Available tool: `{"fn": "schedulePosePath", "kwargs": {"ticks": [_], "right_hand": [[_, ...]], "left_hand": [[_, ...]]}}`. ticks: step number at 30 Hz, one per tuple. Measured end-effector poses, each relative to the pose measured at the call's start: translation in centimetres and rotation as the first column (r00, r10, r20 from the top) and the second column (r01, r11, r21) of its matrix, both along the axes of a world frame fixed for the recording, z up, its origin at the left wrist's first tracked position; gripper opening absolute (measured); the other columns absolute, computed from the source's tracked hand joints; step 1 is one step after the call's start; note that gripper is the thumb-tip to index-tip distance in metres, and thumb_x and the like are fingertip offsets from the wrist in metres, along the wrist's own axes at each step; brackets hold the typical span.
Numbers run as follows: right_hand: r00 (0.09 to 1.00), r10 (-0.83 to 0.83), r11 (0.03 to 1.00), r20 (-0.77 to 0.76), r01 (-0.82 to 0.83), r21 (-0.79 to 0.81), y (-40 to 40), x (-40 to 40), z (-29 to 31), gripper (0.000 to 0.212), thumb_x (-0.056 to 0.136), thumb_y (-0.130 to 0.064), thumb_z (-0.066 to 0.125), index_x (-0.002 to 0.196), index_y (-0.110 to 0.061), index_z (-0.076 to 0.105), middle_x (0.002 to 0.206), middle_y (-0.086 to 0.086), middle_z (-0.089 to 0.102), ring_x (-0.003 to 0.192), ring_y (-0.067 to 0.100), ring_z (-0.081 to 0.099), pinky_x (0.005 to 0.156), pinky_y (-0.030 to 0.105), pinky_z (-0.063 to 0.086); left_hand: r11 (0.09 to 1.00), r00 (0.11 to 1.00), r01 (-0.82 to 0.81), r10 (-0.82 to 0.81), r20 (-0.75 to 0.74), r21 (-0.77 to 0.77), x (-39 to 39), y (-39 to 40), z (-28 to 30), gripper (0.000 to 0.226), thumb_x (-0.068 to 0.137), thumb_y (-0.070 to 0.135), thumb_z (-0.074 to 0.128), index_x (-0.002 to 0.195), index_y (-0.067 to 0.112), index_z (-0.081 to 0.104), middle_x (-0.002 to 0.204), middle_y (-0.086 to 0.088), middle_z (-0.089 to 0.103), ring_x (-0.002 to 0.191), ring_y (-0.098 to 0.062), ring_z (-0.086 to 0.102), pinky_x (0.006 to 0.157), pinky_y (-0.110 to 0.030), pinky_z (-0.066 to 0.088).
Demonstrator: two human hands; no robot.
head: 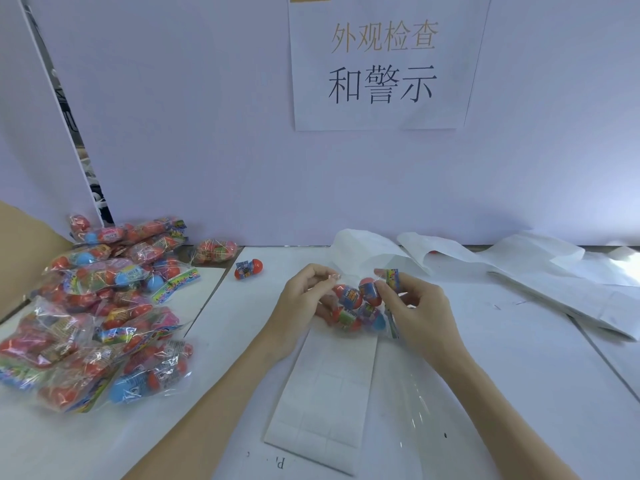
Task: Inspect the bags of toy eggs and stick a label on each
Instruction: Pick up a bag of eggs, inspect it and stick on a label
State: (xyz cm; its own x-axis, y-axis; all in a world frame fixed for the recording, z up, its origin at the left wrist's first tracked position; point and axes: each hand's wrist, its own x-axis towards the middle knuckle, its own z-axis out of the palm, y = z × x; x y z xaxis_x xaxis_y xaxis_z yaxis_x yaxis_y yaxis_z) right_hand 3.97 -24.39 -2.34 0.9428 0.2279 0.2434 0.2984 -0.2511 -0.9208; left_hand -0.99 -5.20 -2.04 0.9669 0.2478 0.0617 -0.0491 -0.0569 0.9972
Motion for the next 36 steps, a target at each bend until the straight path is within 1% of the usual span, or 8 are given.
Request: {"fn": "schedulePosePath", "kwargs": {"ticks": [8,15,19,22,25,28,31,36], "right_hand": [[0.979,0.056,0.974,-0.195,-0.010,0.227,-0.2,-0.1,0.3,0.034,0.105,-0.045,0.056,0.092,-0.031,0.085,0.091,0.004,0.081,0.094,0.039,0.073,0.091,0.057,0.058],[0.990,-0.126,0.967,0.056,0.110,0.230,-0.1,-0.1,0.3,0.034,0.105,-0.038,0.057,0.083,-0.032,0.081,0.076,0.000,0.074,0.065,0.010,0.060,0.064,0.019,0.045],[0.994,0.099,0.982,-0.043,-0.090,0.166,-0.5,-0.2,0.7,0.030,0.103,-0.045,0.058,0.094,-0.023,0.077,0.082,-0.010,0.075,0.069,0.007,0.065,0.061,0.016,0.046],[0.997,0.062,0.993,-0.048,-0.057,0.102,-0.2,-0.2,0.7,0.006,0.098,-0.028,0.071,0.100,-0.024,0.075,0.090,-0.016,0.076,0.080,0.009,0.071,0.064,0.016,0.049],[0.985,0.036,0.955,-0.171,0.017,0.297,-0.4,-0.2,0.8,0.008,0.097,-0.017,0.072,0.098,-0.021,0.079,0.090,-0.007,0.079,0.078,0.008,0.070,0.065,0.021,0.049],[0.949,0.124,0.896,-0.291,0.019,0.445,-0.9,0.0,1.1,0.012,0.101,-0.018,0.067,0.103,-0.016,0.079,0.091,0.001,0.078,0.074,0.007,0.064,0.066,0.024,0.048],[0.963,0.073,0.938,-0.259,0.021,0.345,-0.7,0.1,0.8,0.013,0.101,-0.021,0.066,0.100,-0.017,0.078,0.085,-0.005,0.076,0.070,0.006,0.060,0.065,0.024,0.047],[0.990,0.045,0.965,-0.132,-0.009,0.262,-0.5,0.1,0.4,0.021,0.102,-0.016,0.065,0.090,-0.026,0.079,0.080,-0.010,0.075,0.070,0.005,0.060,0.062,0.016,0.047]], "left_hand": [[0.992,0.998,-0.055,0.052,0.029,0.114,0.0,-0.4,-0.5,0.027,0.106,0.019,0.060,0.089,-0.002,0.055,0.083,-0.013,0.065,0.071,-0.027,0.065,0.068,-0.047,0.057],[0.995,1.000,-0.013,0.010,0.026,0.104,0.1,-1.0,-0.4,0.028,0.108,0.020,0.056,0.095,-0.005,0.057,0.072,-0.008,0.068,0.063,-0.023,0.066,0.056,-0.033,0.053],[0.992,0.991,-0.125,0.124,0.058,0.022,0.3,-0.5,-0.7,0.023,0.108,0.013,0.054,0.093,-0.004,0.055,0.076,-0.016,0.065,0.062,-0.028,0.065,0.061,-0.040,0.057],[0.989,0.990,-0.118,0.124,0.072,-0.085,0.3,-0.2,-0.5,0.015,0.109,0.007,0.051,0.097,0.000,0.054,0.075,-0.013,0.070,0.066,-0.029,0.071,0.069,-0.042,0.060],[0.990,0.997,0.032,-0.022,0.074,-0.138,0.1,0.0,-0.4,0.004,0.106,0.002,0.051,0.110,0.003,0.052,0.089,-0.017,0.069,0.075,-0.032,0.071,0.073,-0.039,0.060],[0.986,0.993,0.113,-0.106,0.060,-0.122,-0.1,-0.2,-0.2,0.031,0.096,0.010,0.059,0.126,0.011,0.054,0.091,-0.015,0.066,0.080,-0.028,0.067,0.074,-0.037,0.058],[0.995,0.995,0.095,-0.094,0.045,-0.030,-0.3,-0.8,0.0,0.029,0.103,0.031,0.065,0.125,0.014,0.058,0.093,-0.012,0.075,0.084,-0.023,0.072,0.074,-0.035,0.060],[1.000,0.999,-0.013,0.013,0.047,0.016,-0.4,-0.8,-0.1,0.016,0.110,0.028,0.051,0.116,0.014,0.055,0.074,0.003,0.073,0.071,-0.011,0.071,0.060,-0.021,0.053]]}}
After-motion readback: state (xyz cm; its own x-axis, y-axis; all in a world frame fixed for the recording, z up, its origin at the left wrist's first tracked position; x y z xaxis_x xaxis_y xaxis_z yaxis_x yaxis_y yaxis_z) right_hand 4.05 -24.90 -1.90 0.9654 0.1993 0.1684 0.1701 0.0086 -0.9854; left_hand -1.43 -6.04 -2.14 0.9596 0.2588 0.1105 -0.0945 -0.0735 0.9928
